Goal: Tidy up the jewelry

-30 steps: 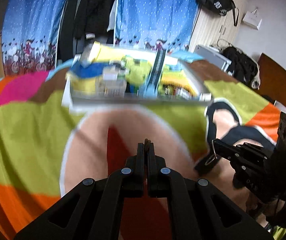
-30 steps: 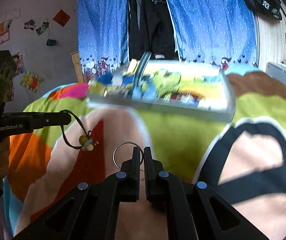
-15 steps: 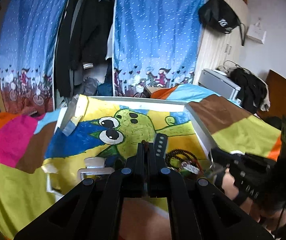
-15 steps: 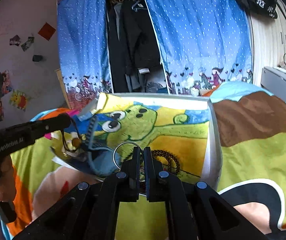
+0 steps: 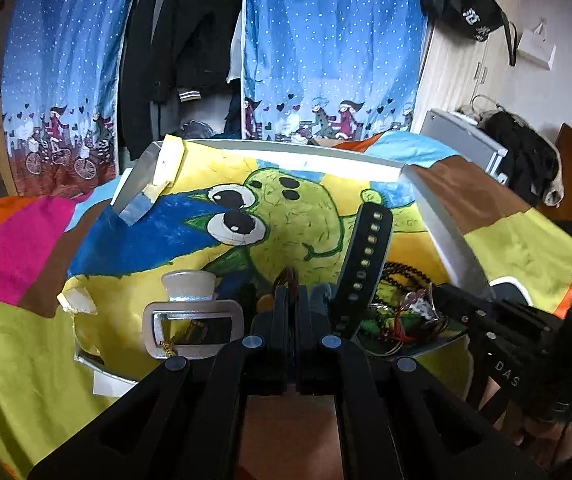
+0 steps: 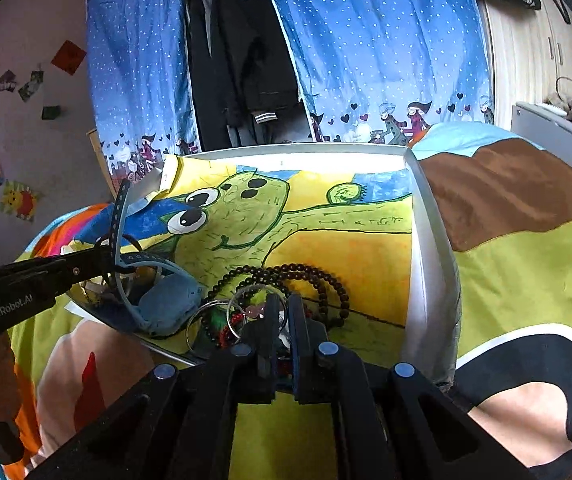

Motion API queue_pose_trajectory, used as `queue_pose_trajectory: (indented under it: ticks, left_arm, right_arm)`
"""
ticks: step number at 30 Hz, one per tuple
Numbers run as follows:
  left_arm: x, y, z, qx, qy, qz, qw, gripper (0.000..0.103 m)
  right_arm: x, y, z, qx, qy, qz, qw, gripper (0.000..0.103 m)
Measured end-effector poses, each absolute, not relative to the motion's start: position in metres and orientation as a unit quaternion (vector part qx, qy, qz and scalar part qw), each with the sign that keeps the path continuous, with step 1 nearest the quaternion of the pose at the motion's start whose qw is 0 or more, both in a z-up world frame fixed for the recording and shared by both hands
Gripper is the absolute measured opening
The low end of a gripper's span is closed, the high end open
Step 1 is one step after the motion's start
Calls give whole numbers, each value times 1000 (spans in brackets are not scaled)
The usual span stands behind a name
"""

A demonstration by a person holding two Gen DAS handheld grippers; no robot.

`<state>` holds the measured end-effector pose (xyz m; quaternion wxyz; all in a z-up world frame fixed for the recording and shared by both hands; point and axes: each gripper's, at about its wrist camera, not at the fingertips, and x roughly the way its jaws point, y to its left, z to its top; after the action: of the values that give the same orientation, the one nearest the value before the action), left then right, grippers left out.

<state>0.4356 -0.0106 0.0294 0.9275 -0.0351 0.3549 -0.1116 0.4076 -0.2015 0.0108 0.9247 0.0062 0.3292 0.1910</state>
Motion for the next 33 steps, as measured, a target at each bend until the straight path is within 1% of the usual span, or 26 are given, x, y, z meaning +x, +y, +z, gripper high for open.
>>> queue_pose_trajectory:
  ticks: [1, 2, 3, 4, 5, 6, 7, 8, 9, 10, 11, 12, 13, 15, 17, 20, 22, 24, 26, 29, 33]
  left_arm:
    - [435, -12, 28, -33, 358, -109, 927, 1]
    - [435, -13, 27, -34, 361, -106, 926, 3]
    - [434, -13, 27, -33, 364, -103, 925, 4]
    - [432, -13, 26, -33, 366, -98, 925, 13]
    - [432, -11, 27, -34, 366, -95, 925, 28]
    - [429, -11, 28, -34, 364, -89, 926, 36]
    - [426, -9, 30, -37, 359, -86, 929, 48]
    - [422, -7, 32, -42, 352, -88, 931, 50]
    - [419, -6, 35, -43, 349, -87, 932, 51]
    - [415, -6, 38, -43, 348, -83, 933, 55]
    - [412, -6, 41, -42, 347, -82, 933, 60]
    - [408, -5, 44, -42, 343, -79, 935, 63]
    - [404, -5, 48, -43, 340, -77, 936, 67]
    - [393, -3, 58, -49, 326, -73, 941, 73]
    - [382, -2, 68, -57, 312, -72, 945, 81]
    - [359, 2, 86, -66, 288, -72, 952, 88]
    - [345, 4, 97, -66, 274, -72, 957, 91]
    - [327, 7, 109, -63, 256, -69, 962, 93]
    - [309, 9, 120, -61, 241, -63, 967, 95]
    - [285, 11, 133, -60, 226, -57, 971, 95]
    - [245, 15, 143, -58, 210, -50, 975, 95]
  right_arm:
    - [406, -201, 11, 3, 329, 189, 925, 14]
    - [405, -202, 12, 2, 329, 189, 925, 22]
    - [404, -203, 13, 3, 328, 189, 926, 26]
    - [403, -204, 14, 4, 327, 189, 926, 26]
    - [401, -205, 16, 3, 326, 188, 926, 26]
    - [399, -206, 18, 4, 325, 189, 927, 26]
    - [397, -207, 21, 5, 323, 188, 928, 26]
    - [394, -208, 24, 6, 321, 187, 928, 26]
    - [392, -210, 26, 7, 319, 187, 929, 31]
    - [390, -212, 29, 9, 316, 187, 930, 34]
    - [385, -214, 34, 13, 312, 186, 932, 41]
    - [382, -216, 37, 15, 309, 185, 933, 45]
    - [378, -218, 42, 17, 305, 185, 934, 46]
    - [368, -221, 52, 17, 295, 184, 937, 52]
    - [358, -223, 62, 18, 284, 181, 941, 64]
    - [341, -225, 77, 18, 269, 181, 946, 77]
    - [329, -226, 88, 21, 258, 184, 948, 82]
    - [317, -226, 99, 24, 248, 189, 950, 92]
    - [301, -225, 111, 24, 233, 196, 952, 97]
    - [279, -223, 125, 23, 216, 203, 955, 103]
    - [242, -220, 136, 19, 202, 208, 957, 103]
